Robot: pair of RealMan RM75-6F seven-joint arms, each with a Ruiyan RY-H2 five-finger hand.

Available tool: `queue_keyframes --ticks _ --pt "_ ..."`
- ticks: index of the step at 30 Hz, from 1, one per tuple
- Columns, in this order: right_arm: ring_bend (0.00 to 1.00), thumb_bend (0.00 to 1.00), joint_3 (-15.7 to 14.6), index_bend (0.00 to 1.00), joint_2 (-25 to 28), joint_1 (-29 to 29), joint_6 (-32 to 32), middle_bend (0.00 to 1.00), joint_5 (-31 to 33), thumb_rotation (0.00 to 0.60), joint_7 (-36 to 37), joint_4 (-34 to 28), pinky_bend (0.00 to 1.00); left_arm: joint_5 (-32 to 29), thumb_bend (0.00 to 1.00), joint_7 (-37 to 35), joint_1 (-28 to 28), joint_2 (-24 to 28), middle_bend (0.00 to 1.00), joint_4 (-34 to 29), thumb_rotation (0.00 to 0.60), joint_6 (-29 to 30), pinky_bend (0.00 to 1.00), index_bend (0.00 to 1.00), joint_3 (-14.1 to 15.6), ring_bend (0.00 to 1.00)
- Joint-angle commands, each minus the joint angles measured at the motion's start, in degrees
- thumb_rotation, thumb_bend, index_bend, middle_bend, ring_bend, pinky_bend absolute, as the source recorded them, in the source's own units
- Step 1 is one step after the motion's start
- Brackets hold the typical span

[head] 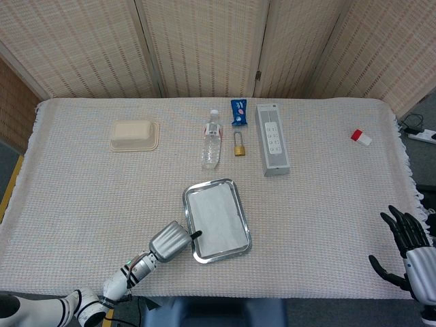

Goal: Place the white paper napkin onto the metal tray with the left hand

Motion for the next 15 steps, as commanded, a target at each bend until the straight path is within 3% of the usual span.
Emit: queue_keyframes --ticks 1,15 --pt "0.00 0.37 -0.1 0.00 -0.1 0.0 -0.1 0.00 -0.1 0.600 -0.2 0.0 0.00 0.3 0.89 0.8 0.4 1.0 1.00 -1.4 0.600 0.9 1.00 0.33 -0.2 1.00" --pt "0.00 0.37 -0.2 0.00 -0.7 0.4 -1.0 0.00 -0.3 0.600 -1.4 0.1 0.00 0.8 0.89 2.7 4.4 6.4 1.00 -7.8 0.600 7.8 1.00 0.32 -0.2 1.00"
